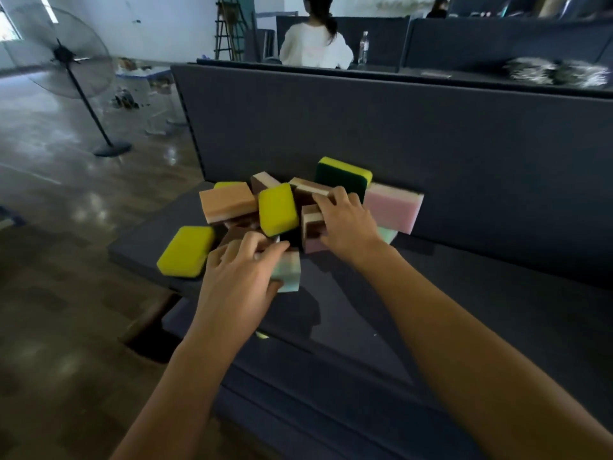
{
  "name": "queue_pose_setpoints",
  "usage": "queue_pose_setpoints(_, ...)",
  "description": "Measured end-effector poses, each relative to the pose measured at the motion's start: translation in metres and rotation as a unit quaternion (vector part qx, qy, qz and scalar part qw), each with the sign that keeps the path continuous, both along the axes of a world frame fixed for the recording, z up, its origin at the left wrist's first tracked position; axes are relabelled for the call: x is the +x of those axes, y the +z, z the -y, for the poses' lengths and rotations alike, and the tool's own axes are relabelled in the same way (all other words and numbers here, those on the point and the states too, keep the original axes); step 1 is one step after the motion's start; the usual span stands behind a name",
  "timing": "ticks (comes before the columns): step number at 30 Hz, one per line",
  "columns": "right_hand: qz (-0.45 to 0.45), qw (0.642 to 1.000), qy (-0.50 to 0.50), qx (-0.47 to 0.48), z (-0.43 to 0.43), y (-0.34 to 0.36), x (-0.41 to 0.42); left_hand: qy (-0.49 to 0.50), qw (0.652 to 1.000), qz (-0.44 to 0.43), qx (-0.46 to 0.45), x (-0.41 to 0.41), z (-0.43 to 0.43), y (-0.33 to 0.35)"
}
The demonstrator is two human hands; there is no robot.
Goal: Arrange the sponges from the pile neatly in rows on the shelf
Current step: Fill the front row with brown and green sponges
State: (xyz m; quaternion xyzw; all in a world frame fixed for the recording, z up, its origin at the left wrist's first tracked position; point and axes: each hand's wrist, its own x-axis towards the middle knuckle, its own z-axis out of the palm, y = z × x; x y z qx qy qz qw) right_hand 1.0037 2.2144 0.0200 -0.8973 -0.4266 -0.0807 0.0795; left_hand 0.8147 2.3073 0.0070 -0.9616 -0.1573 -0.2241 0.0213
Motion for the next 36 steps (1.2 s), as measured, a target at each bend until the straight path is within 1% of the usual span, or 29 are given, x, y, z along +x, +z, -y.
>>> queue_pose_setpoints(2, -0.010, 1.000, 0.002, 0.021, 0.012, -0.003, -0.007, -0.004, 1.000, 0.006, -0.001, -0.001, 0.003, 0.002)
queue_pose_setpoints(5, -0.034, 0.996, 0.009, 0.078, 0.048, -0.008, -0.024, -0.031, 0.999, 0.011, -0.009, 0.000, 0.015, 0.002)
queue_pose_setpoints(7, -0.029, 0.994, -0.002, 0.109, 0.077, -0.011, -0.038, -0.056, 0.998, 0.015, -0.008, -0.001, 0.026, 0.003)
queue_pose_setpoints(17, 0.018, 0.972, -0.144, 0.184, 0.218, -0.008, -0.089, -0.189, 0.982, 0.028, -0.004, 0.018, 0.112, 0.020)
queue_pose_setpoints(21, 0.053, 0.958, -0.202, 0.195, 0.281, 0.002, -0.105, -0.259, 0.965, 0.042, -0.014, 0.030, 0.164, 0.028)
queue_pose_setpoints(26, 0.069, 0.941, -0.258, 0.210, 0.370, 0.007, -0.133, -0.325, 0.943, 0.068, -0.027, 0.034, 0.240, 0.032)
queue_pose_setpoints(32, 0.081, 0.920, -0.312, 0.223, 0.475, 0.002, -0.177, -0.390, 0.919, 0.052, -0.033, 0.020, 0.342, 0.030)
queue_pose_setpoints(36, 0.097, 0.907, -0.346, 0.218, 0.546, -0.002, -0.204, -0.416, 0.907, 0.050, -0.034, 0.013, 0.410, 0.031)
